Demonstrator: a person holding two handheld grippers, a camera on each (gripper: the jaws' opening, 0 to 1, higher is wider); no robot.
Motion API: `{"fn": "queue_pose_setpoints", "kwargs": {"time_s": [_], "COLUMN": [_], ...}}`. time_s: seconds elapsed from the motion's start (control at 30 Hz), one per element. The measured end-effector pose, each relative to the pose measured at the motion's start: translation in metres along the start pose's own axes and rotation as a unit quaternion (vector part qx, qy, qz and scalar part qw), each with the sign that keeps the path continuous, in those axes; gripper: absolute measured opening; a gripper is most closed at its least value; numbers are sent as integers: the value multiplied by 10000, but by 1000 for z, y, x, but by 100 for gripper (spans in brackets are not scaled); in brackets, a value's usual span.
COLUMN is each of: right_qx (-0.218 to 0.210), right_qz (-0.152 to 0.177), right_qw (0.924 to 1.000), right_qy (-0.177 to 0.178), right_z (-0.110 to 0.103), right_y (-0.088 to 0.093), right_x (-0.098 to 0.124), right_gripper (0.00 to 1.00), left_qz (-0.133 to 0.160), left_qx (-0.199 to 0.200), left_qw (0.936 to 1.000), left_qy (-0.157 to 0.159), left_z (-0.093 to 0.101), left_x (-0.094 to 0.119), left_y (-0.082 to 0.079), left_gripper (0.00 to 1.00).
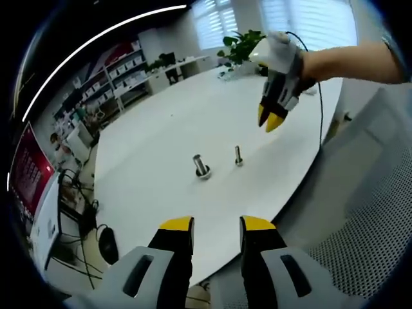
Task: Place the washer onto the threaded stud by aligning its center hole with the stud, sliding it down to the base, and recovering from edge contact or off-axis alignment until the washer reaches the visible bottom stop.
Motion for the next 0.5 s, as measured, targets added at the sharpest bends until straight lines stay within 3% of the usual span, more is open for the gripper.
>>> {"fn": "queue_pose_setpoints", "kwargs": {"time_s": [0.23, 0.37, 0.43, 0.5], "right_qx": [-722, -1019, -1319, -1518], "right_qz": [1023, 1533, 1751, 1971], "right_qw": [9910, 9798, 9703, 9635], "right_qy": [475, 776, 1023, 989], "right_z": [-18, -37, -46, -58], "right_y": [3, 10, 17, 23], "right_x": [64, 99, 115, 125], "right_gripper": [17, 18, 20, 21], "left_qz": [130, 178, 180, 243], "left_qx": [75, 16, 20, 102], "left_qw": [9998, 9995, 9992, 9988], "left_qy": [-129, -275, -357, -416], "left_z": [-1, -1, -3, -4], "left_x": [3, 6, 7, 9], "left_y": [-2, -2, -1, -1], "left_gripper": [26, 26, 26, 26]}}
Point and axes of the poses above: the point that each gripper's makers call its tool centre point, and the gripper's own axes: x roughly backward along the fingers, z roughly to its right, y roughly out of its underside, the point moved 10 cm from there along x, roughly backward along the fingers, and after that the axes turned 15 degrees about x, right-handed, at the moved point
